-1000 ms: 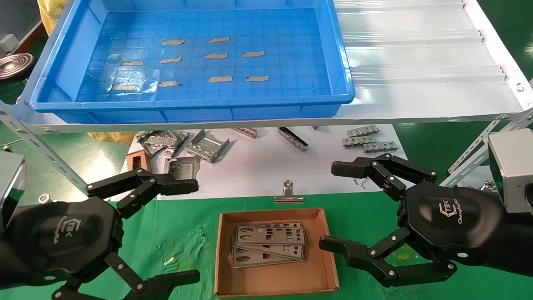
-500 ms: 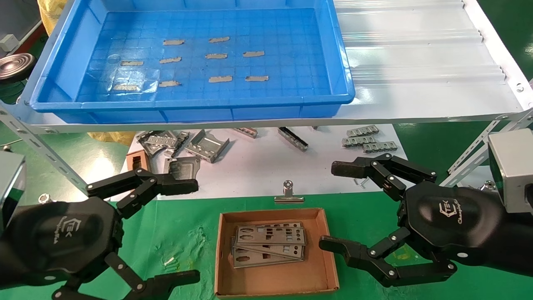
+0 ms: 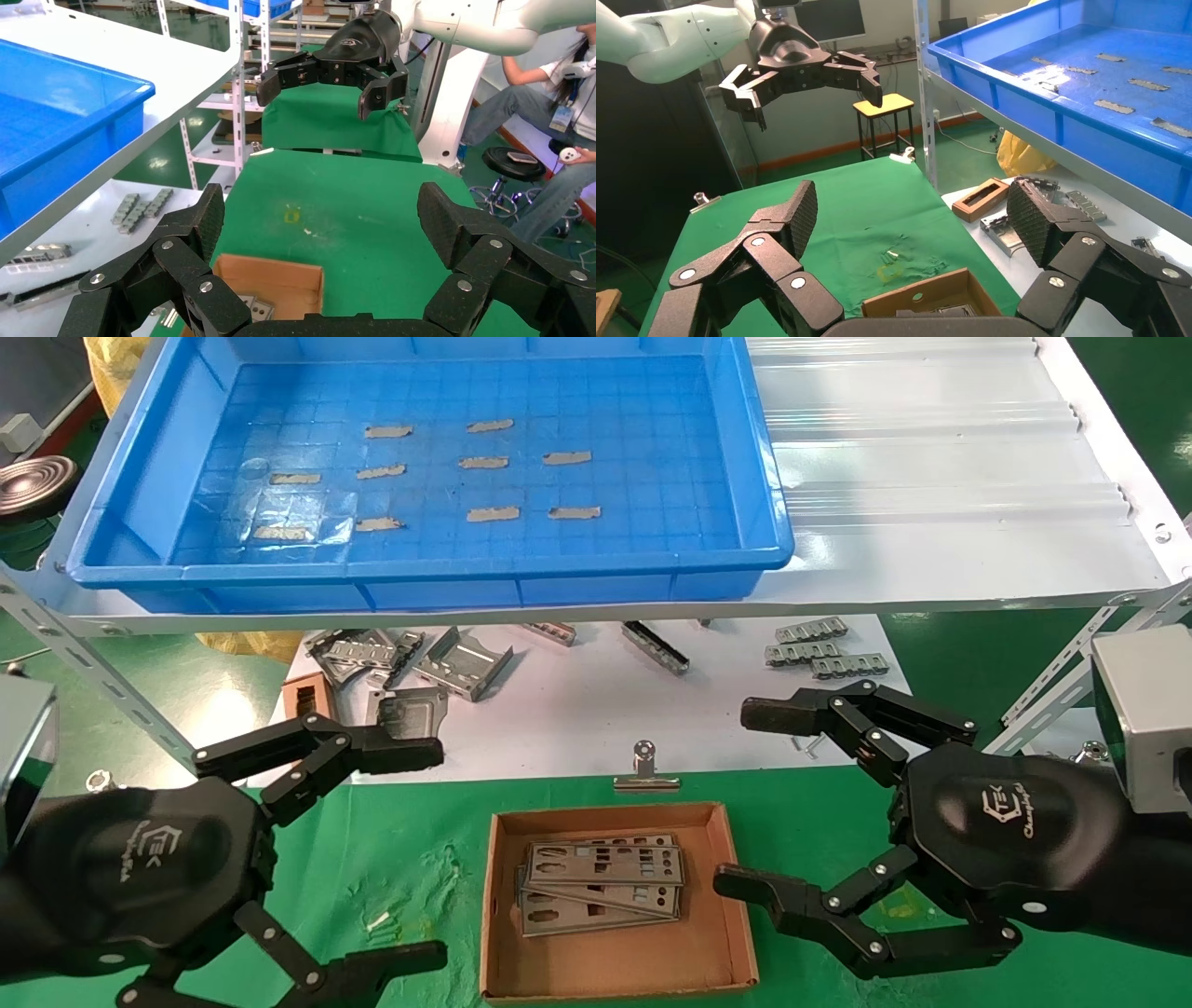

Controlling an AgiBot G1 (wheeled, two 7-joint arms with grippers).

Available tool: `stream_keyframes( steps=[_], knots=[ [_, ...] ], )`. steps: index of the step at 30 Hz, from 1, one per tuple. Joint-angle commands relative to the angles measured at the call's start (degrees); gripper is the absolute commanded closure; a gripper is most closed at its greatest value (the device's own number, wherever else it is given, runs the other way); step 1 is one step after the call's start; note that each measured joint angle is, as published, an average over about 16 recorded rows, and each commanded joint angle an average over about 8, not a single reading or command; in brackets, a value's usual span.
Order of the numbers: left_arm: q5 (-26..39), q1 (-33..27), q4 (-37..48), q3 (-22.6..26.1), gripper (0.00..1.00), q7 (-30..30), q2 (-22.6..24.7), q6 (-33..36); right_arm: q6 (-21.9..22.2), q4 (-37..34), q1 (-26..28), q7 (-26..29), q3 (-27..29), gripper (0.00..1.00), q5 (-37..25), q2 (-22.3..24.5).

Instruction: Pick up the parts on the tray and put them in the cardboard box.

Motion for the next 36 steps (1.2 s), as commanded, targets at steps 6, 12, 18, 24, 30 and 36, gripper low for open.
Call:
stream_keyframes(
  steps=[6,12,18,24,30,36],
  knots=[
    [0.0,0.0,0.0,0.0,0.0,0.0,0.0,0.0,0.0,0.0,0.0,0.0,0.0,0.0,0.0,0.0],
    [0.0,0.0,0.0,0.0,0.0,0.0,0.0,0.0,0.0,0.0,0.0,0.0,0.0,0.0,0.0,0.0],
    [0.0,0.0,0.0,0.0,0.0,0.0,0.0,0.0,0.0,0.0,0.0,0.0,0.0,0.0,0.0,0.0],
    [0.0,0.0,0.0,0.0,0.0,0.0,0.0,0.0,0.0,0.0,0.0,0.0,0.0,0.0,0.0,0.0],
    [0.0,0.0,0.0,0.0,0.0,0.0,0.0,0.0,0.0,0.0,0.0,0.0,0.0,0.0,0.0,0.0],
    [0.0,0.0,0.0,0.0,0.0,0.0,0.0,0.0,0.0,0.0,0.0,0.0,0.0,0.0,0.0,0.0]
  ],
)
